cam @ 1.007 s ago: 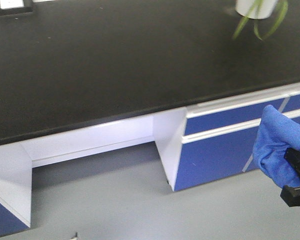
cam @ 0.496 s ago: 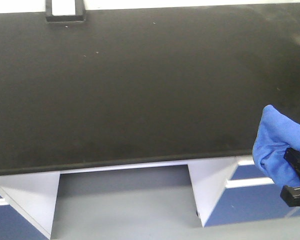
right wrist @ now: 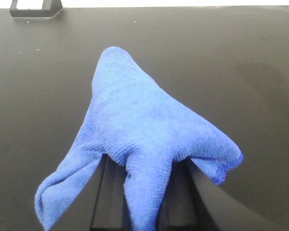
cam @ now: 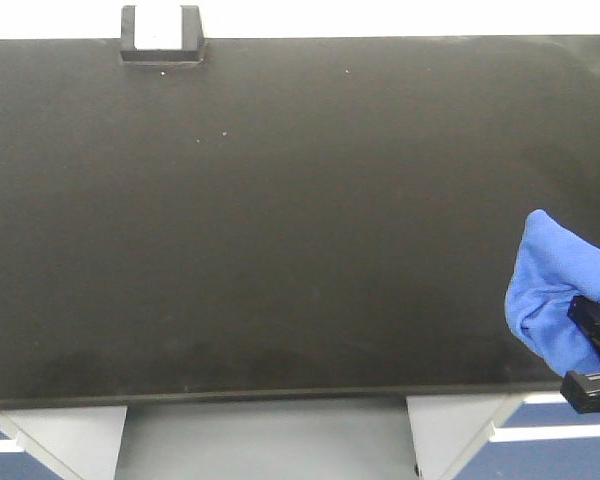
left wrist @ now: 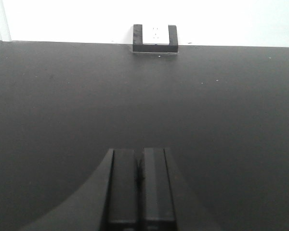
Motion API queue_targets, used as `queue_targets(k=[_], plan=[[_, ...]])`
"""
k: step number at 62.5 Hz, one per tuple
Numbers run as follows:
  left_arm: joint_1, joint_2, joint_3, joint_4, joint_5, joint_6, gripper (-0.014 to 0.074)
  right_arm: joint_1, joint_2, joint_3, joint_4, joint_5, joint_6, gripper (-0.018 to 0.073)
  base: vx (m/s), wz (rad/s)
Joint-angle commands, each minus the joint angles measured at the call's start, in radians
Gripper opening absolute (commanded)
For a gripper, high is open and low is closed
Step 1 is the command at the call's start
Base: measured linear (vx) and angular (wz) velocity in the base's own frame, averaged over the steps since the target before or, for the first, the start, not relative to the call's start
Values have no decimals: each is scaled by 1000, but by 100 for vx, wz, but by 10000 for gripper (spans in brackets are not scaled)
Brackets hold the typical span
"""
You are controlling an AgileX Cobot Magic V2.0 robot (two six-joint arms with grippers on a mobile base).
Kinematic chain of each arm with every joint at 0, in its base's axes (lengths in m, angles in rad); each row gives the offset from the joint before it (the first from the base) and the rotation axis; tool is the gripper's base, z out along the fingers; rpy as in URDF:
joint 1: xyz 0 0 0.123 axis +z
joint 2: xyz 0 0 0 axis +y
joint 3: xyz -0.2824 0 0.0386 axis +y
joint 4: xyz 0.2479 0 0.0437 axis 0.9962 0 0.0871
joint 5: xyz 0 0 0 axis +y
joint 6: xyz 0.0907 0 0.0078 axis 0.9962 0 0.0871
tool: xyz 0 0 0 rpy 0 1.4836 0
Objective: Wipe right workspace with blue cloth
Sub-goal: 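Drive the base up to the other black countertop, cloth held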
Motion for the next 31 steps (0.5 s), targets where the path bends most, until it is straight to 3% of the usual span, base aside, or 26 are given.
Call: queue_targets(k=[1, 31], plan=[[-6, -15, 30, 1, -80, -8, -6, -1, 3, -29, 15, -65, -7, 0, 13, 6], [-6, -15, 30, 1, -80, -8, -6, -1, 3, -29, 15, -65, -7, 0, 6, 1]])
